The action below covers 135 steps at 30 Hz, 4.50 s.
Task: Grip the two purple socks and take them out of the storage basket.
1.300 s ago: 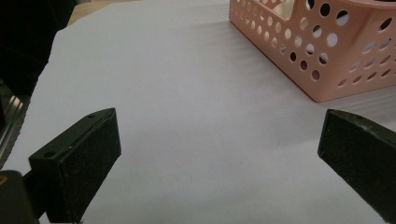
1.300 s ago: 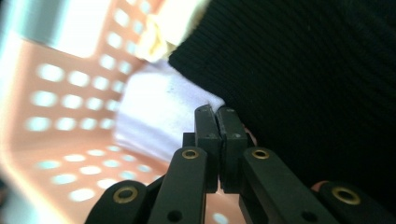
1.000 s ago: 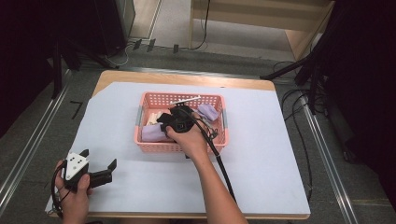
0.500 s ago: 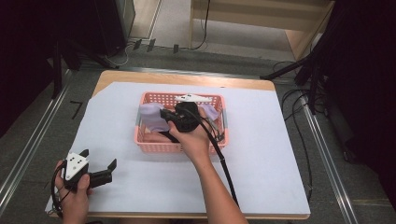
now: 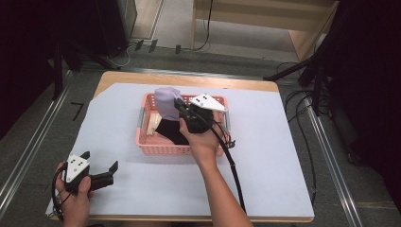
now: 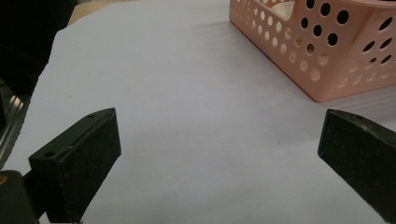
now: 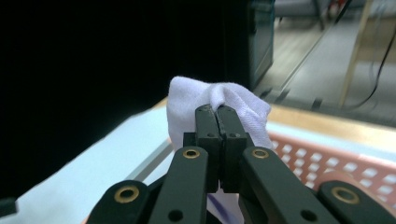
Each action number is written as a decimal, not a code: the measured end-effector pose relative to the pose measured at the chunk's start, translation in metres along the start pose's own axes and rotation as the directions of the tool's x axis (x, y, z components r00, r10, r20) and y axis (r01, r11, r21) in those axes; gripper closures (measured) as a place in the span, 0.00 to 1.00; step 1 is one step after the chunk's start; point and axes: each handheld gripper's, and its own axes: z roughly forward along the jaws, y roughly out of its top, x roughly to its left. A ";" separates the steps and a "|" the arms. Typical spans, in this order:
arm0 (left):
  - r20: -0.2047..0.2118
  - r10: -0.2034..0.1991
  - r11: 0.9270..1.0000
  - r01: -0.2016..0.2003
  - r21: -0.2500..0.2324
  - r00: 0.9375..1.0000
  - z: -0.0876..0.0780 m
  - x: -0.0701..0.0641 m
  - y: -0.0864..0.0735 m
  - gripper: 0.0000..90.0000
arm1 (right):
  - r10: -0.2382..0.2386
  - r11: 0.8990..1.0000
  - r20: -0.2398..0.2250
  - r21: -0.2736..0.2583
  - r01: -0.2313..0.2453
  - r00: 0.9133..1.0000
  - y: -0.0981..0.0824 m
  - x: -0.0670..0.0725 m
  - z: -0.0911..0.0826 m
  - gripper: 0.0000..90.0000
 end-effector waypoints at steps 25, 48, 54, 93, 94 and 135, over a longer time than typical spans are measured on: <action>-0.003 -0.002 1.000 0.002 -0.005 1.000 0.000 0.000 0.000 0.00 | -0.029 0.974 0.273 -0.210 0.089 0.962 0.016 -0.050 -0.058 1.00; -0.005 0.006 1.000 -0.006 -0.004 1.000 0.000 0.000 0.000 0.00 | 0.126 0.990 0.546 -0.124 -0.069 0.828 -0.045 -0.161 -0.118 1.00; -0.007 0.017 1.000 -0.017 0.000 1.000 0.000 -0.001 0.000 0.00 | 0.200 0.980 0.506 -0.093 -0.177 0.839 -0.066 -0.174 -0.119 0.94; 0.001 0.004 1.000 -0.004 -0.001 1.000 -0.001 0.000 0.000 0.00 | -0.055 0.891 0.407 0.432 -0.139 0.912 -0.042 -0.087 0.056 0.53; 0.001 0.003 1.000 -0.003 -0.001 1.000 -0.001 0.000 0.000 0.00 | -0.055 0.891 0.407 0.432 -0.139 0.912 -0.042 -0.087 0.056 0.53; -0.006 0.015 1.000 -0.015 -0.006 1.000 -0.001 -0.001 0.000 0.00 | 0.028 0.995 0.252 0.089 -0.052 0.967 0.005 -0.081 -0.012 0.94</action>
